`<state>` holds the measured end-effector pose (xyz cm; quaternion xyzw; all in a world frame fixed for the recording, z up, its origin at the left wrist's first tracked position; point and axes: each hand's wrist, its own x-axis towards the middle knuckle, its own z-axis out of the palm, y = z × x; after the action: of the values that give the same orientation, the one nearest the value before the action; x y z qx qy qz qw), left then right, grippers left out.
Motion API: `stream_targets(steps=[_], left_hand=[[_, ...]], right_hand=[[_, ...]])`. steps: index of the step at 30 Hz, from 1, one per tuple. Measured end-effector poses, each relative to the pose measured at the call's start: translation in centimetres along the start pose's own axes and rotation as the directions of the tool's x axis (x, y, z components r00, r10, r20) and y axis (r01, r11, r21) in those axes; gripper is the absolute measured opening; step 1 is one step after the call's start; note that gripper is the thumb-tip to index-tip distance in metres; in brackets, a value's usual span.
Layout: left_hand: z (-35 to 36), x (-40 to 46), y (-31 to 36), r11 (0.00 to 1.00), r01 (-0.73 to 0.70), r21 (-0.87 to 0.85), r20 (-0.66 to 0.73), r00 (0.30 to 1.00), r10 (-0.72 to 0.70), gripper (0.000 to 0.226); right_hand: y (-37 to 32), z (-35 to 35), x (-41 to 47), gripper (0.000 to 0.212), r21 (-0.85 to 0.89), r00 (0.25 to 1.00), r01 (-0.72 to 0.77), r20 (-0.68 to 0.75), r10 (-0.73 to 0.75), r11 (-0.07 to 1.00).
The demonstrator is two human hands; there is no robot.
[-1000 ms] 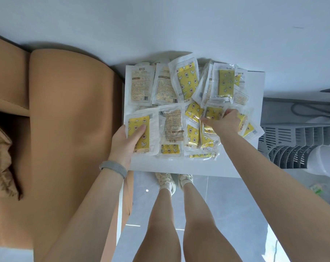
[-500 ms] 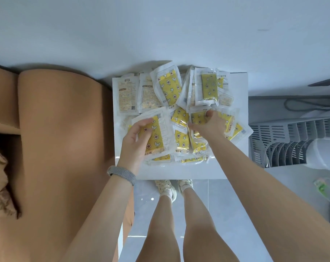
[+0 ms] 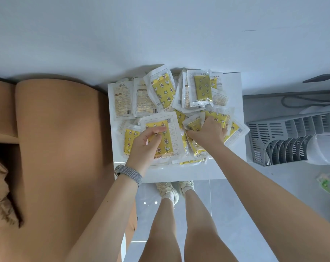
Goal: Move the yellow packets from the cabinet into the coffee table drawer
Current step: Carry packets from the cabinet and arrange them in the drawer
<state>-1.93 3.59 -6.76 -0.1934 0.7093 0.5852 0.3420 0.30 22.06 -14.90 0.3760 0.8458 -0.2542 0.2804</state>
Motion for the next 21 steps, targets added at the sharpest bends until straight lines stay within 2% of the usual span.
stream_targets(steps=[1,3,6,8,10,12,14,17,20,21], left_hand=[[-0.1,0.0,-0.1,1.000,-0.004,0.010,0.002,1.000,0.004,0.034],[-0.1,-0.2,-0.4,1.000,-0.009,0.029,0.010,1.000,0.009,0.033],[0.1,-0.4,-0.6,0.999,-0.012,0.042,0.027,1.000,0.011,0.030],[0.4,-0.5,-0.8,0.996,-0.037,0.086,0.034,0.999,0.034,0.026],[0.8,-0.7,-0.7,0.988,-0.068,0.139,0.068,0.996,0.059,0.020],[1.3,-0.9,-0.5,0.988,-0.089,0.128,0.132,0.989,0.072,0.027],[1.9,-1.2,-0.2,0.996,-0.061,0.064,0.189,0.981,0.048,0.026],[2.6,-1.2,0.0,1.000,-0.003,-0.004,0.235,0.972,0.004,0.005],[2.4,-0.9,-0.5,0.995,0.026,-0.097,0.211,0.977,-0.005,0.021],[2.3,-1.0,-0.5,0.995,0.014,-0.099,0.198,0.980,0.006,0.019]], right_hand=[[0.1,-0.1,-0.1,0.051,0.034,1.000,0.022,0.012,-0.022,0.999],[0.3,-0.6,-0.5,0.036,0.223,0.998,0.050,0.021,-0.056,0.974],[0.4,-1.9,-1.8,0.029,0.470,0.998,0.070,-0.029,-0.064,0.880],[0.3,-3.1,-3.2,0.033,0.625,0.999,0.006,0.022,-0.025,0.781],[0.3,-4.0,-4.7,0.048,0.768,0.991,-0.071,0.124,-0.039,0.636],[0.1,-4.5,-6.3,0.067,0.805,0.979,-0.061,0.162,-0.120,0.590],[-0.4,-4.6,-7.7,0.075,0.797,0.961,-0.027,0.187,-0.205,0.604],[-1.5,-4.7,-9.4,0.060,0.706,0.921,0.025,0.259,-0.291,0.708],[-2.0,-5.8,-9.8,0.035,0.612,0.845,0.088,0.371,-0.384,0.786],[-2.0,-6.5,-9.6,0.031,0.606,0.812,0.108,0.403,-0.422,0.788]])
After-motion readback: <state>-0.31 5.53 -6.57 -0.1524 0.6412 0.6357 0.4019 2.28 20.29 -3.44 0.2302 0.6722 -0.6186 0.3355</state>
